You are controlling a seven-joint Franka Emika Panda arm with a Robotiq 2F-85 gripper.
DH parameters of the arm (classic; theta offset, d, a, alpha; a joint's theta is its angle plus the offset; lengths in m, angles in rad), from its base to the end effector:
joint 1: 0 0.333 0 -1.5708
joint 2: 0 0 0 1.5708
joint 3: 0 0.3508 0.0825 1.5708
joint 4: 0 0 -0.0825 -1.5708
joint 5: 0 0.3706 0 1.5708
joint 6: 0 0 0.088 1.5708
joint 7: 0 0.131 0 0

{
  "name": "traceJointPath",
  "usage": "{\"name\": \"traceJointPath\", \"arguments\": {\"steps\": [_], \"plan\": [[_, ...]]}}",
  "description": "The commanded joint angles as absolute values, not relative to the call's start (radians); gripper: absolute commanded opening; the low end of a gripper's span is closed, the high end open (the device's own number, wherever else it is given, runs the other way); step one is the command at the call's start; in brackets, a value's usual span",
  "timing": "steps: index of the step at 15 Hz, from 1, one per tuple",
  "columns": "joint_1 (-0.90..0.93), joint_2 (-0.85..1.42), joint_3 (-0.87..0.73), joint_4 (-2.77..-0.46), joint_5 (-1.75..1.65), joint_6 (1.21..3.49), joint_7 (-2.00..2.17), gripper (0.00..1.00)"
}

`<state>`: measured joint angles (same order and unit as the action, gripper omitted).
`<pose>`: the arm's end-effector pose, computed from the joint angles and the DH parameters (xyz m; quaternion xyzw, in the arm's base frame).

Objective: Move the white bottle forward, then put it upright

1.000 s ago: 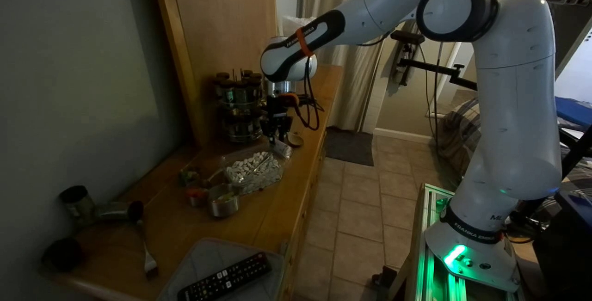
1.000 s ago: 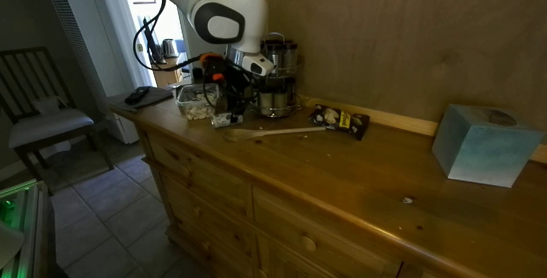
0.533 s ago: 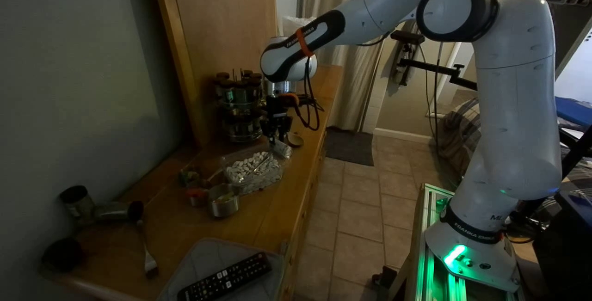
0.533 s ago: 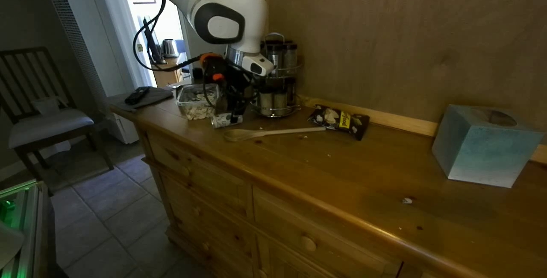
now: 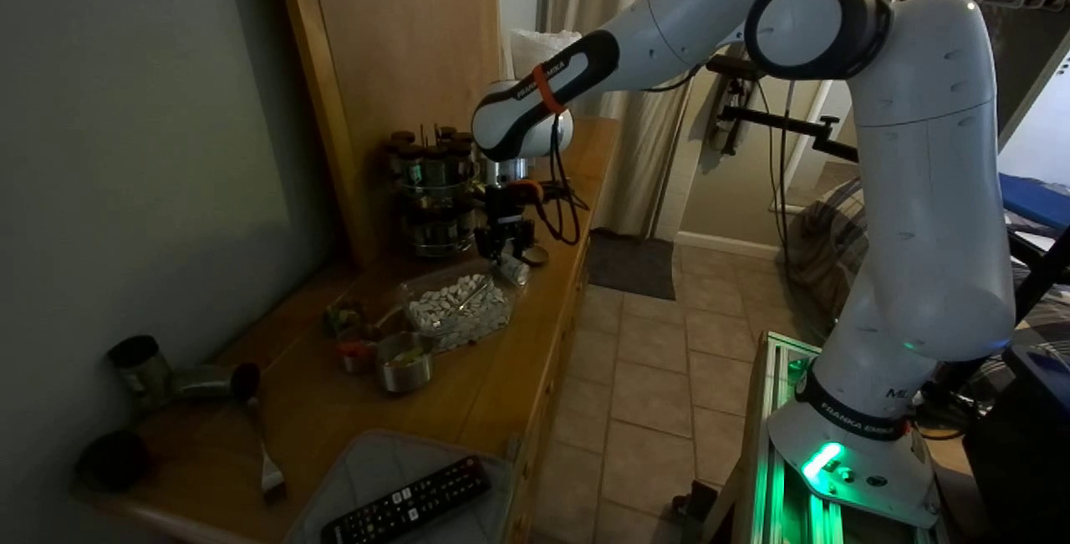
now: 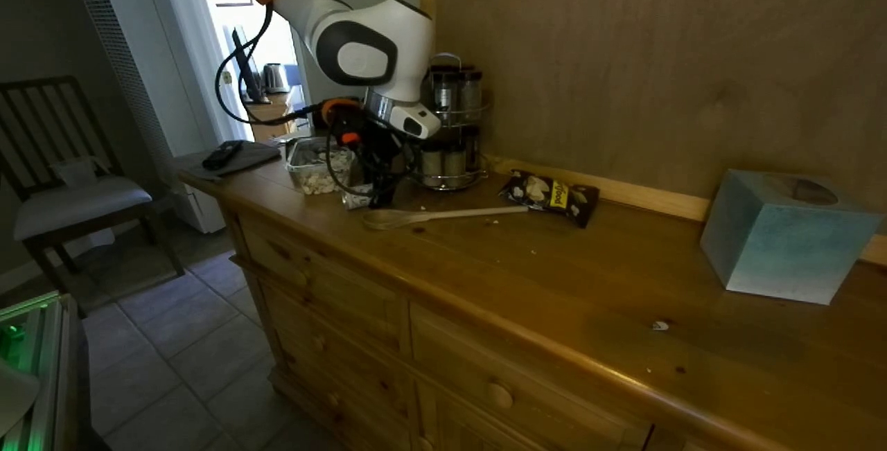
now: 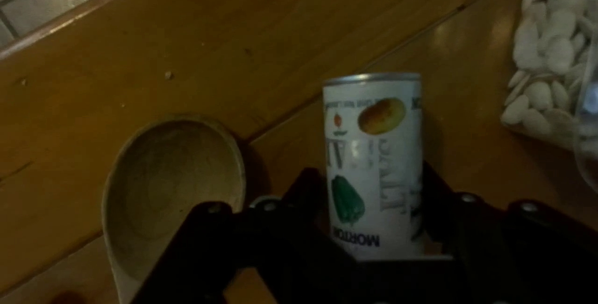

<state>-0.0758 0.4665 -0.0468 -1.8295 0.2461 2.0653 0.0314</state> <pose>0.6184 -0.0562 0.2791 -0.9788 0.1447 0.1093 0.0951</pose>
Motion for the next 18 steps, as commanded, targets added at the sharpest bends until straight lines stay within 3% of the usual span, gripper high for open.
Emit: {"name": "traceJointPath", "arguments": {"steps": [1, 7, 13, 18], "plan": [[-0.092, 0.475, -0.035, -1.826, 0.266, 2.023, 0.042, 0.55], [-0.112, 0.462, -0.038, -1.819, 0.301, 1.944, 0.039, 0.61], [-0.138, 0.458, -0.045, -1.797, 0.321, 1.885, 0.035, 0.58], [-0.173, 0.478, -0.046, -1.758, 0.376, 1.844, 0.022, 0.63]]}}
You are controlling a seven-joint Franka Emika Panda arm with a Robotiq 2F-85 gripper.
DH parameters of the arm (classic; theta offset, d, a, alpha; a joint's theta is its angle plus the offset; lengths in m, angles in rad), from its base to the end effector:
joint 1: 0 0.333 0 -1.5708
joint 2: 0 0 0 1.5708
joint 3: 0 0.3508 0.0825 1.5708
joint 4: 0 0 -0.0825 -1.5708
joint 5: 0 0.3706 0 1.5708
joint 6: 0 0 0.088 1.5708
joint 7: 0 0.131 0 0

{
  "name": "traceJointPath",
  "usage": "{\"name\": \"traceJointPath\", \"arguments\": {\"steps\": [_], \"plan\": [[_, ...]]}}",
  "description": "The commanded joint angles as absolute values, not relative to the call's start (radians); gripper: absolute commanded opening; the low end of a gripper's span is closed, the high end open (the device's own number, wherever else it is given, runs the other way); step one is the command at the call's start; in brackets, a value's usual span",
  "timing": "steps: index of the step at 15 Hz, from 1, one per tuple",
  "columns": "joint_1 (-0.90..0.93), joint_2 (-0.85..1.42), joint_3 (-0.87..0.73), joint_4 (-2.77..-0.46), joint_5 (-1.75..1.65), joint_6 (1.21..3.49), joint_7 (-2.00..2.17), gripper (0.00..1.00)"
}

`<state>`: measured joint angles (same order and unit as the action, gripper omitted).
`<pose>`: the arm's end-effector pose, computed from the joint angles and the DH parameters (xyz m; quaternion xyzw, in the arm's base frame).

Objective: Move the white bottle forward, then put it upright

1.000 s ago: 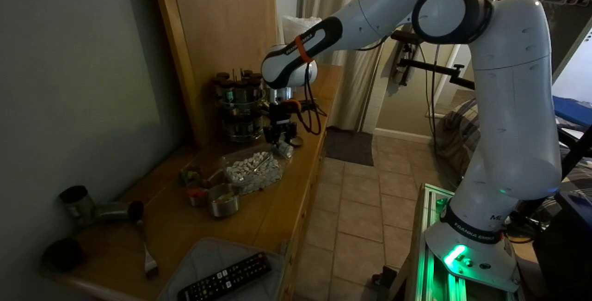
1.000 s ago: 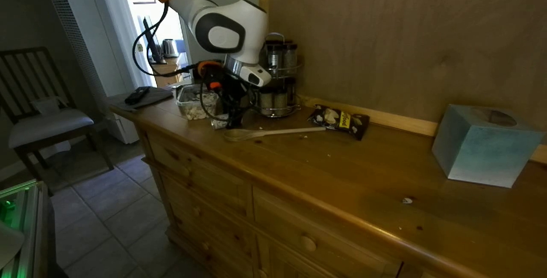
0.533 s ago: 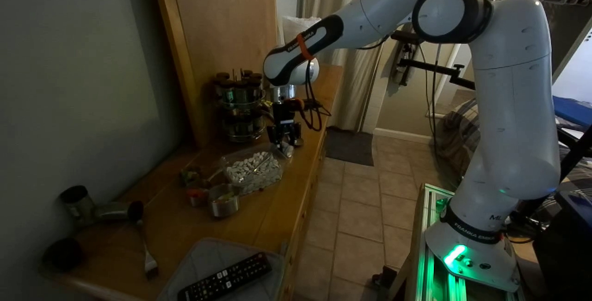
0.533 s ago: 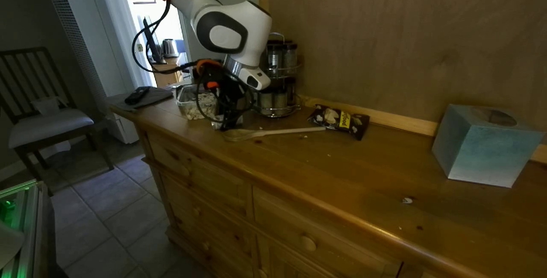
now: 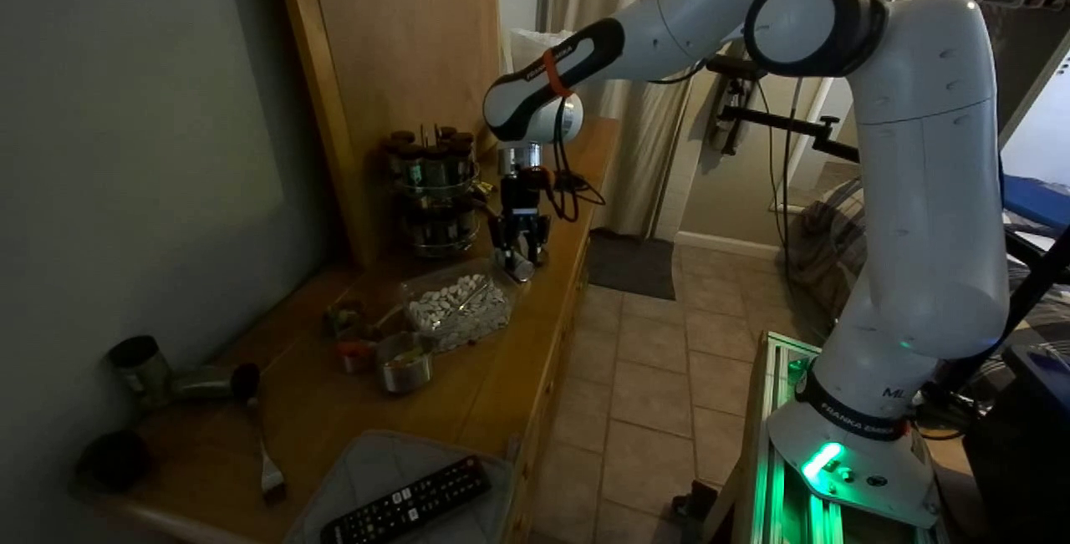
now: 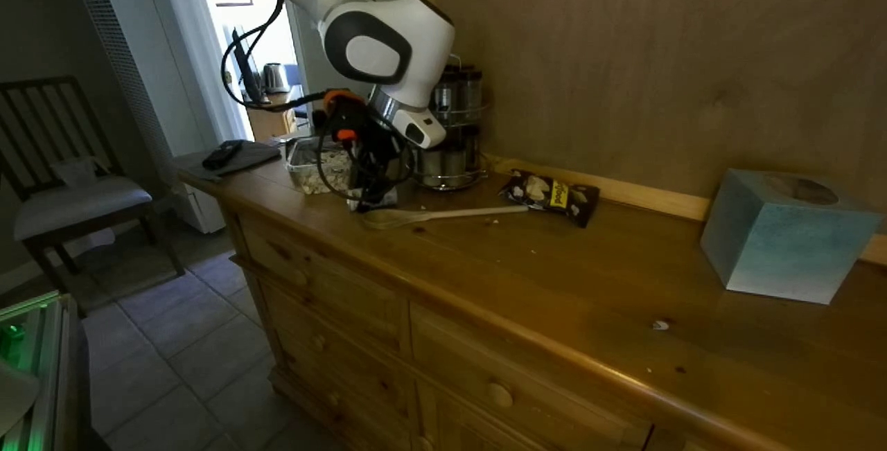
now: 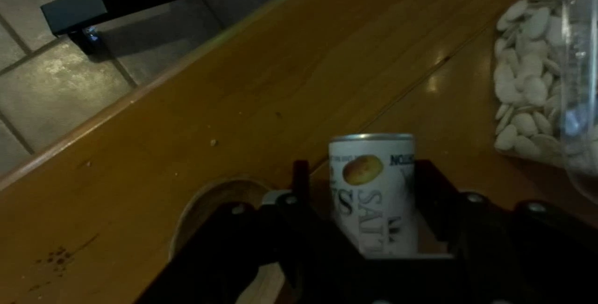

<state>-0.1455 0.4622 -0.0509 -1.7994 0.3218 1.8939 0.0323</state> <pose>0.6012 -0.0863 0.2872 -0.9571 0.1876 0.1685 0.1429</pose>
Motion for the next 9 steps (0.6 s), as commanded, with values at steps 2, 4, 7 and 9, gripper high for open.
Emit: {"name": "traceJointPath", "arguments": {"steps": [2, 4, 7, 9], "plan": [[-0.191, 0.49, -0.046, -1.742, 0.411, 1.83, 0.015, 0.64], [-0.207, 0.503, -0.047, -1.726, 0.447, 1.817, 0.015, 0.64], [-0.23, 0.532, -0.049, -1.691, 0.492, 1.785, 0.02, 0.64], [-0.241, 0.552, -0.049, -1.666, 0.513, 1.768, 0.028, 0.68]]}}
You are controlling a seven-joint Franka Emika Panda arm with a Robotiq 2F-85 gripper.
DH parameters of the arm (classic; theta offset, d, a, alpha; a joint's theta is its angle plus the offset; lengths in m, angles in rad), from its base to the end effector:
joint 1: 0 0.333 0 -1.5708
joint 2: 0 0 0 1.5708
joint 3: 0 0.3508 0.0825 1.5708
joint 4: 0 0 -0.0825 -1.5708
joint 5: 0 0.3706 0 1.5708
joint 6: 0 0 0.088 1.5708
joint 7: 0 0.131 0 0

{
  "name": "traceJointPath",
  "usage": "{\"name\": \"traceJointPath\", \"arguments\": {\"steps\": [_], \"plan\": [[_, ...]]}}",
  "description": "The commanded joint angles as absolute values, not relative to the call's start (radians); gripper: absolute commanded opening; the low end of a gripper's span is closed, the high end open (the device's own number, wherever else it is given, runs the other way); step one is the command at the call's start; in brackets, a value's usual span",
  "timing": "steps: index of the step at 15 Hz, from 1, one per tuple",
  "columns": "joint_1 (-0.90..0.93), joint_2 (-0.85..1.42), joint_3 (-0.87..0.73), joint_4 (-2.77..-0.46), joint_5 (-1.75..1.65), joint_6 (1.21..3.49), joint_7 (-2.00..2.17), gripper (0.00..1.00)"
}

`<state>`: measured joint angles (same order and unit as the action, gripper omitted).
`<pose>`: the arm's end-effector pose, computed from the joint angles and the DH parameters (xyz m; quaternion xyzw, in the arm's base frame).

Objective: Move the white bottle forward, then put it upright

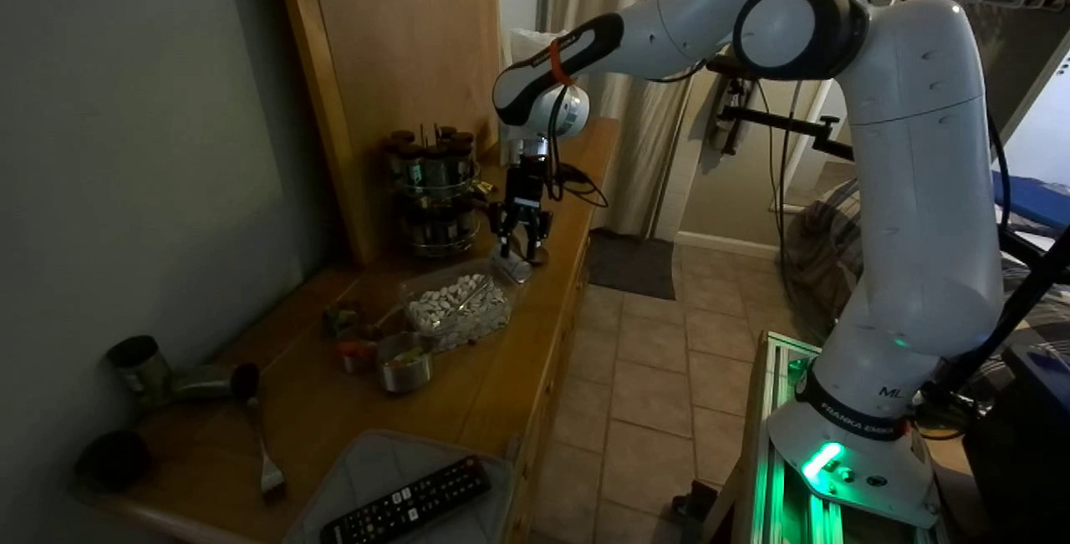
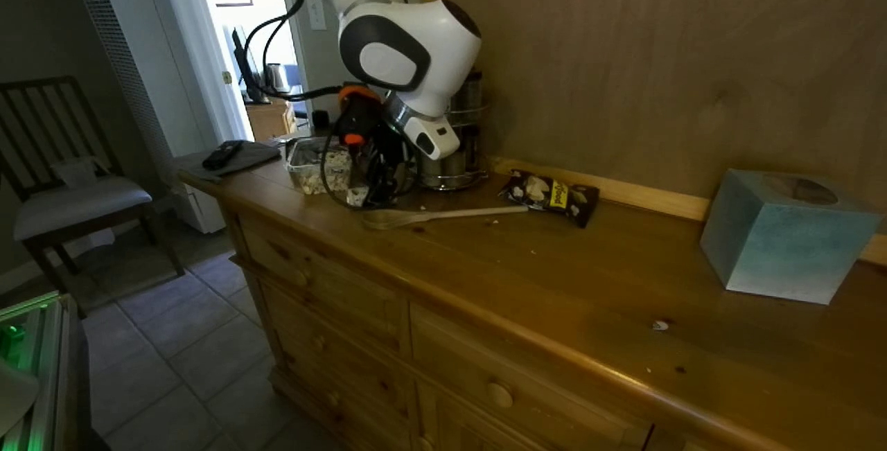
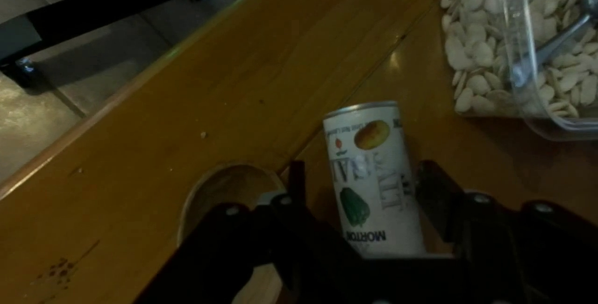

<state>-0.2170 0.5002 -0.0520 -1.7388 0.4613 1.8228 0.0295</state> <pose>0.6077 -0.1161 0.2888 -0.9297 0.2419 0.1758 0.2149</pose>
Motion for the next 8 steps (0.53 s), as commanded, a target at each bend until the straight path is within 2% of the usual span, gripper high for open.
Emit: {"name": "traceJointPath", "arguments": {"steps": [1, 2, 8], "plan": [[-0.244, 0.562, -0.049, -1.651, 0.519, 1.759, 0.032, 0.72], [-0.246, 0.572, -0.048, -1.638, 0.524, 1.752, 0.035, 0.7], [-0.244, 0.615, -0.041, -1.569, 0.564, 1.765, 0.063, 0.7]]}}
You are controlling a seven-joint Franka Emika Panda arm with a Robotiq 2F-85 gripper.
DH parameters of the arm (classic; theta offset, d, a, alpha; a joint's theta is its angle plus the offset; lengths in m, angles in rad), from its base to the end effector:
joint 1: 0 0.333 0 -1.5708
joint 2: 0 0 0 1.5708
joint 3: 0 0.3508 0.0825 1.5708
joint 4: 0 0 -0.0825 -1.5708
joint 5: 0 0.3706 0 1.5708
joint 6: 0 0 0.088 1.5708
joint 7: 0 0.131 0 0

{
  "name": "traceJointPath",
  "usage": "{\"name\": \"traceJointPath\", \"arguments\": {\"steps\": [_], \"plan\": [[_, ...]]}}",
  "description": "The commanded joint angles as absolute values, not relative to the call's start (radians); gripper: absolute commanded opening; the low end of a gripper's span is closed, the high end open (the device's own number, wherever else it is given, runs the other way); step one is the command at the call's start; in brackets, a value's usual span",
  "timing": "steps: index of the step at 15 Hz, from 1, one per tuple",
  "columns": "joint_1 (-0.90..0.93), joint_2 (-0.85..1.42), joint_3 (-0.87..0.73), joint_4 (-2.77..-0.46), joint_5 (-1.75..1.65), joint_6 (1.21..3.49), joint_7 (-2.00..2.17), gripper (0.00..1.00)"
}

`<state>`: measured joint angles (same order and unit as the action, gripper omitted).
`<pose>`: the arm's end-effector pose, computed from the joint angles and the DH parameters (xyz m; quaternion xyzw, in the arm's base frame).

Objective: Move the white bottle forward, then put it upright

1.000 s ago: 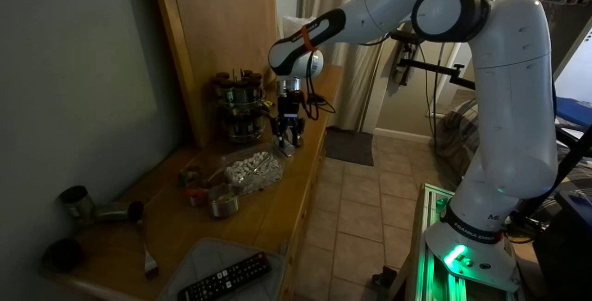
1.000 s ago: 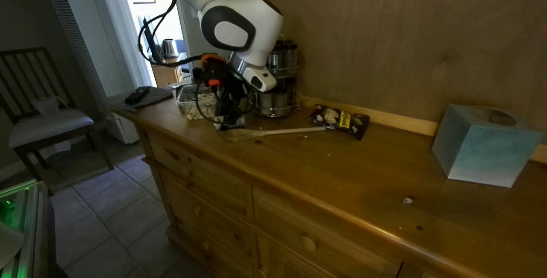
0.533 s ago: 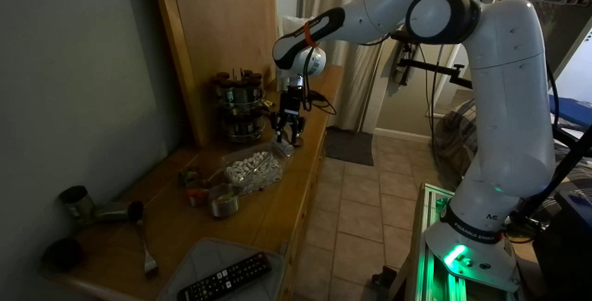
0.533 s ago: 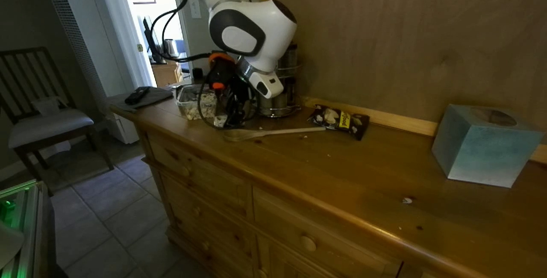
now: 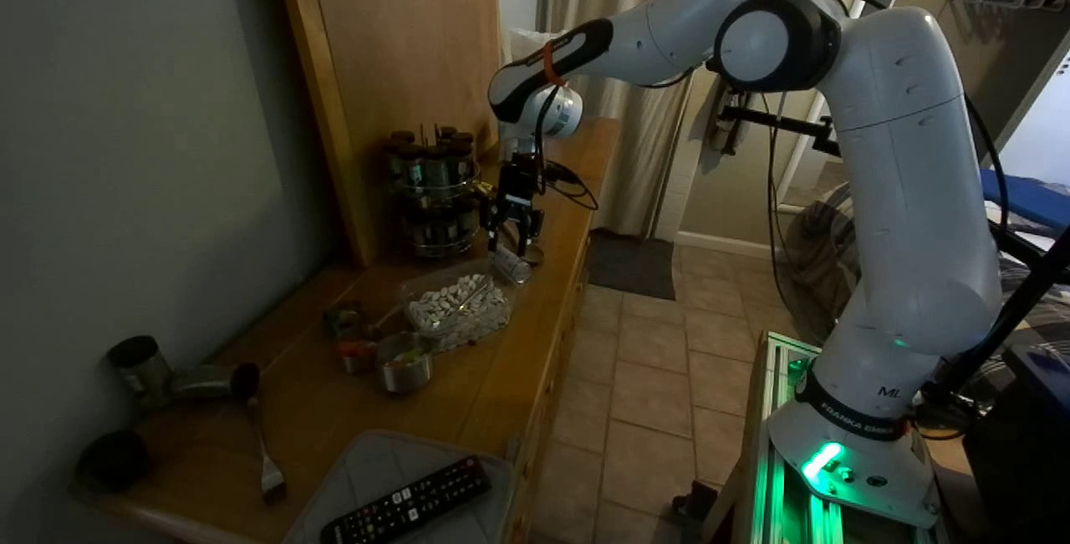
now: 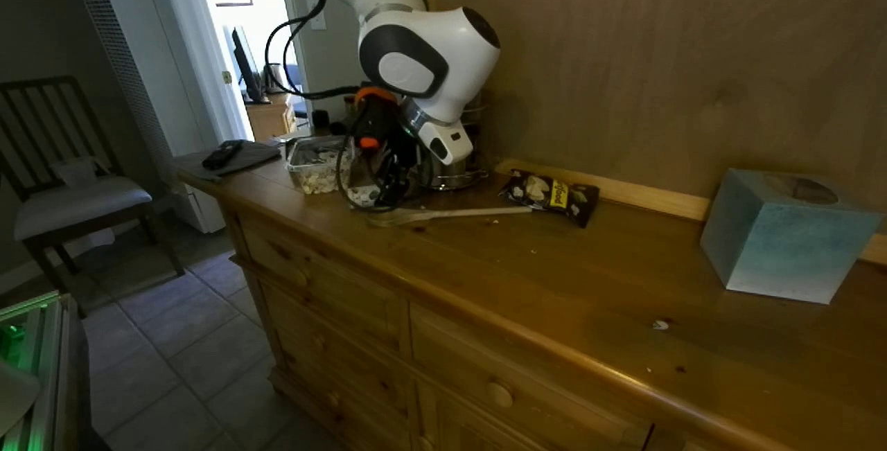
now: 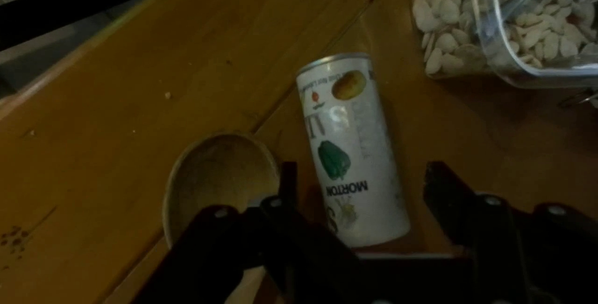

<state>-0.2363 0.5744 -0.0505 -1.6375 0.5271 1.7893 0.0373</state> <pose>0.6315 -0.1252 0.2823 -0.9179 0.2589 0.1723 0.2464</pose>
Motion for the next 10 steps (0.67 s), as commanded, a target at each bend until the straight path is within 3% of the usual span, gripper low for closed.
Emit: {"name": "traceJointPath", "arguments": {"steps": [1, 10], "plan": [[-0.245, 0.62, -0.038, -1.558, 0.571, 1.762, 0.065, 0.69], [-0.24, 0.673, -0.029, -1.516, 0.566, 1.752, 0.07, 0.67]]}}
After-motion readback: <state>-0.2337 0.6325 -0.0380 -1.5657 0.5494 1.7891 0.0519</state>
